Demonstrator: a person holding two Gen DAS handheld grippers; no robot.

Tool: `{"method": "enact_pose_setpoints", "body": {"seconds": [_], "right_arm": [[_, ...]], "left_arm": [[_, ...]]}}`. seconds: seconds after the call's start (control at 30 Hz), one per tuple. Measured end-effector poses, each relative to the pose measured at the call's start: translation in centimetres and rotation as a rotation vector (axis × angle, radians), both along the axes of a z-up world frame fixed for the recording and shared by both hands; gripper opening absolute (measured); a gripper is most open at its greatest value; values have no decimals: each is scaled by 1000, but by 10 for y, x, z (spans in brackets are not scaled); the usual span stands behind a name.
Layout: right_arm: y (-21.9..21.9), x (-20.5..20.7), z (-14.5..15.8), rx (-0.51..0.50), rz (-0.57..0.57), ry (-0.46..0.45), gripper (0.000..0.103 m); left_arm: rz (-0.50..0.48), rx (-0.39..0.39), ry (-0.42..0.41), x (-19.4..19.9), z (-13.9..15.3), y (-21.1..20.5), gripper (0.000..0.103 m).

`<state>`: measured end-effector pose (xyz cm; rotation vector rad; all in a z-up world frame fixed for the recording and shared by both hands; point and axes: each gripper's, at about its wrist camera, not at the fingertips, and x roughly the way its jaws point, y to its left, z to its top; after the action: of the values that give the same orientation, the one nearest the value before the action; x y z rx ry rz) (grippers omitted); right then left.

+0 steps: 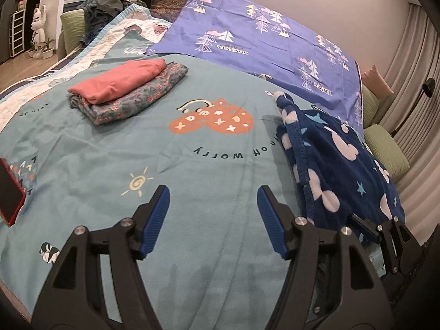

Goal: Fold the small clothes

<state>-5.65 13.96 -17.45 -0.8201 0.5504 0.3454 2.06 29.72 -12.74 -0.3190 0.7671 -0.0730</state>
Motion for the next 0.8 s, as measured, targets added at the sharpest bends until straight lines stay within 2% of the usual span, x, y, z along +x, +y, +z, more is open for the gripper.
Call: {"method": "enact_pose_setpoints", "body": {"seconds": [0.2, 0.33, 0.43, 0.57, 0.7, 0.8], "right_arm": [[3, -5, -3, 9, -7, -31, 64], [3, -1, 0, 43, -22, -19, 64], [3, -3, 0, 54, -21, -28, 64], [2, -1, 0, 60, -17, -32, 64], [1, -1, 1, 69, -12, -22, 64], [0, 0, 2, 82, -13, -10, 63]], "left_arm": [[-29, -3, 14, 14, -4, -4, 67], [-64, -55, 20, 27, -6, -4, 67], [-135, -134, 26, 45, -7, -7, 71], [-278, -265, 40, 78, -7, -25, 73], [-409, -429, 101, 119, -16, -50, 75], [-450, -463, 146, 142, -27, -68, 75]]}}
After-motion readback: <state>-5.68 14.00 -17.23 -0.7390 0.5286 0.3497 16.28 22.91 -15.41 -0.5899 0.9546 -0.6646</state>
